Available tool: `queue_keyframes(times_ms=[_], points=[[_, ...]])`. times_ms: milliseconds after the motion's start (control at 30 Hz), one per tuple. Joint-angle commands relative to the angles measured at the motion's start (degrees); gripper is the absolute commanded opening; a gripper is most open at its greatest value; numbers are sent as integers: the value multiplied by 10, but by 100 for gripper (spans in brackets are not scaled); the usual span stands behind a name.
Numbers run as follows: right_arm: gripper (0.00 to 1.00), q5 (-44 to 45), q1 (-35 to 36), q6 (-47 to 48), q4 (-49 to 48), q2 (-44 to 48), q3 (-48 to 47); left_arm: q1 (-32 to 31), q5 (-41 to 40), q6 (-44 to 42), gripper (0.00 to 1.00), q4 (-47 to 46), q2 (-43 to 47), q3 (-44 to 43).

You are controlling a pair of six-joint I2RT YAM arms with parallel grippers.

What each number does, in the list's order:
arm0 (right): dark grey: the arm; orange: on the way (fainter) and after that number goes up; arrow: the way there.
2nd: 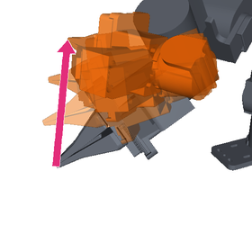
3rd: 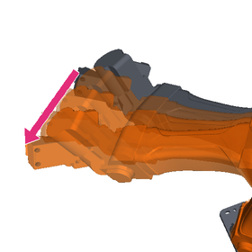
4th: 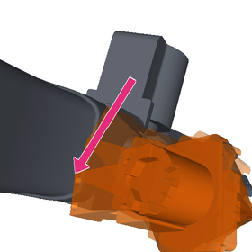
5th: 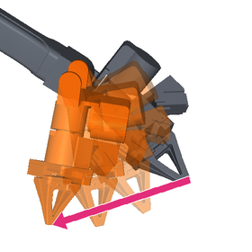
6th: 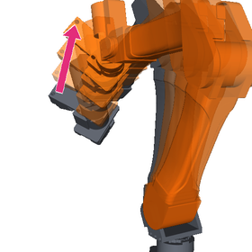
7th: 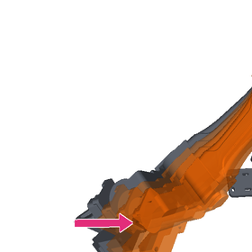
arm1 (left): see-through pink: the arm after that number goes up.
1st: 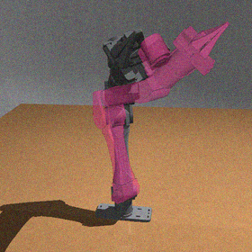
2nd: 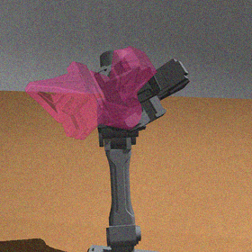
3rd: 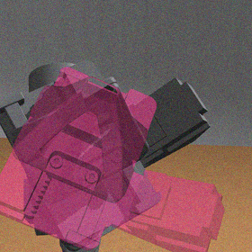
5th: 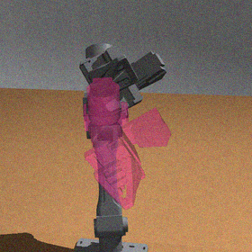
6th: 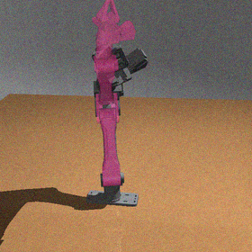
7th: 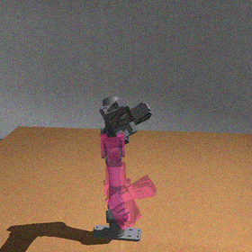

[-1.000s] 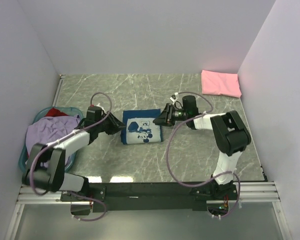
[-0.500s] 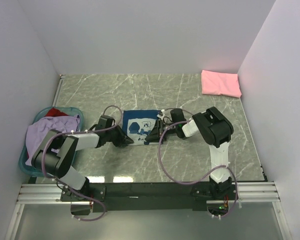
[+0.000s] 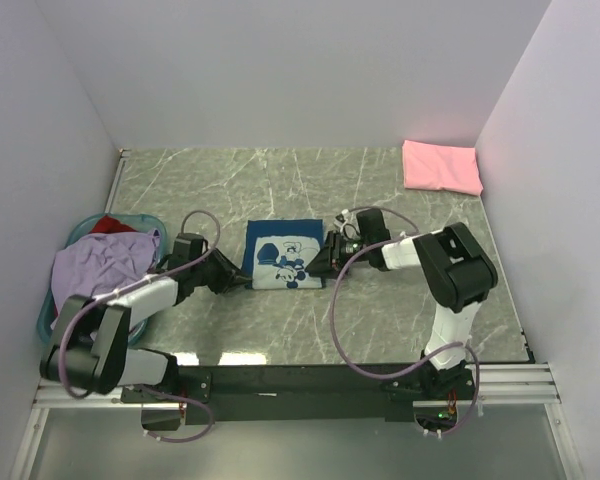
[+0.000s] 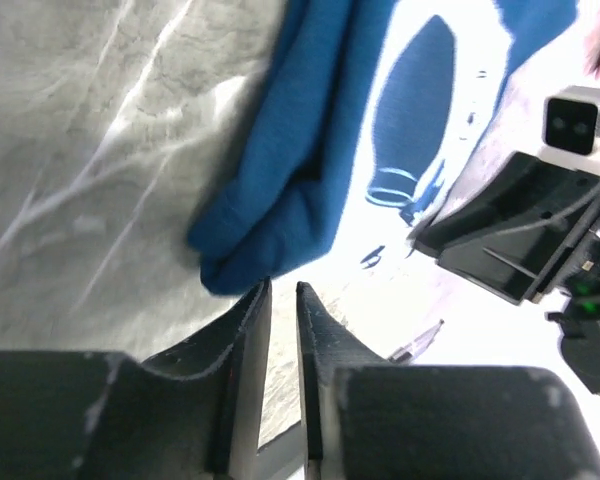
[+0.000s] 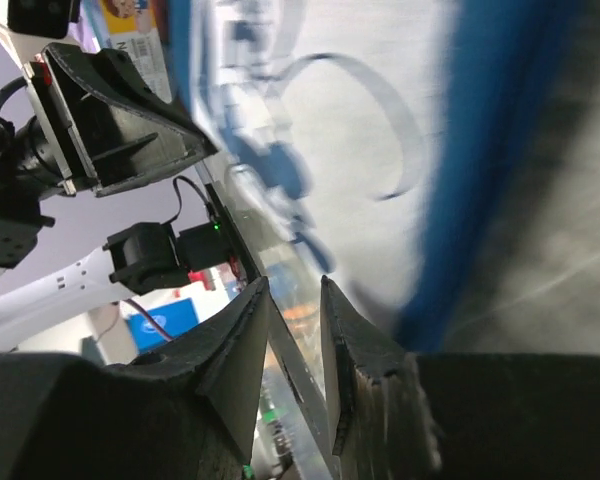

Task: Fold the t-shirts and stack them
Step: Fold the tshirt

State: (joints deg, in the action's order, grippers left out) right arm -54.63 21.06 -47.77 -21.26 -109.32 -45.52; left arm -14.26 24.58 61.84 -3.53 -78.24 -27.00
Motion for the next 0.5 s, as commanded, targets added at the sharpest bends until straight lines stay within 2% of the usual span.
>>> queue_keyframes(times_ms=[0, 67, 200, 467], points=[[35, 22, -4, 47, 68, 58, -36, 3, -47, -33, 23, 57, 59, -23], [35, 32, -4, 52, 81, 71, -53, 3, -73, -43, 26, 68, 63, -38], [35, 56, -12, 63, 104, 53, -133, 7, -86, -65, 27, 65, 5, -89], [35, 59, -44, 13, 68, -94, -272, 7, -62, -52, 22, 40, -94, -100]])
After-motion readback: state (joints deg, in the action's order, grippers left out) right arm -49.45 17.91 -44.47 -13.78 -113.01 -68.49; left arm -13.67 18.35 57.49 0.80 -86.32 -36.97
